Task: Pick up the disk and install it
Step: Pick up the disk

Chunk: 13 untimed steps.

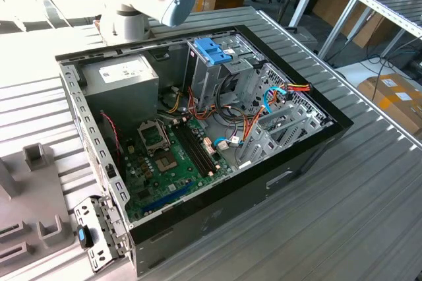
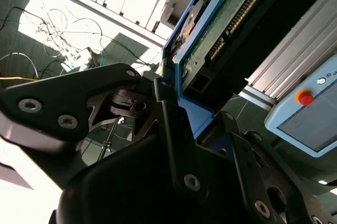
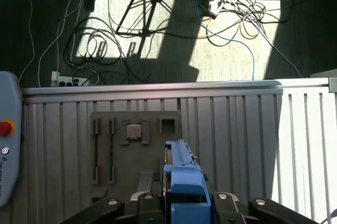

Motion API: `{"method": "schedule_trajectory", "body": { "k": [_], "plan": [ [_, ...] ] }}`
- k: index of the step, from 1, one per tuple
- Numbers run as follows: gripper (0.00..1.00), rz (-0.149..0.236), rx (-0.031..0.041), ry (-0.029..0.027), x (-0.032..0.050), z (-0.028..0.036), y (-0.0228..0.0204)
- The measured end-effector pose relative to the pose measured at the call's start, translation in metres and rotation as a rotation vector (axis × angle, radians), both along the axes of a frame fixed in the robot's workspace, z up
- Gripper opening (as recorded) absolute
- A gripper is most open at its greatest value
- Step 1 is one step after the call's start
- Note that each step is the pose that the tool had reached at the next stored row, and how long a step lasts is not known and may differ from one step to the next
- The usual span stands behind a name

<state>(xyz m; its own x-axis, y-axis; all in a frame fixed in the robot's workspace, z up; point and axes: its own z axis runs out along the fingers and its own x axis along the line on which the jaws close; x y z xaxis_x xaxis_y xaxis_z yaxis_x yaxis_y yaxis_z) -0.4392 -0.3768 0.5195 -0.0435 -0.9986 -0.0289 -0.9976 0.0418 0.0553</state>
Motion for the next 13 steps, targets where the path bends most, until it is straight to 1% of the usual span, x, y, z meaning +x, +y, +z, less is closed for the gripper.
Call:
{"method": "schedule_trajectory", "body": {
  "k": [13],
  "plan": [
    [0.37, 0.0, 0.0, 0.0, 0.0094, 0.0, 0.0]
  ]
}}
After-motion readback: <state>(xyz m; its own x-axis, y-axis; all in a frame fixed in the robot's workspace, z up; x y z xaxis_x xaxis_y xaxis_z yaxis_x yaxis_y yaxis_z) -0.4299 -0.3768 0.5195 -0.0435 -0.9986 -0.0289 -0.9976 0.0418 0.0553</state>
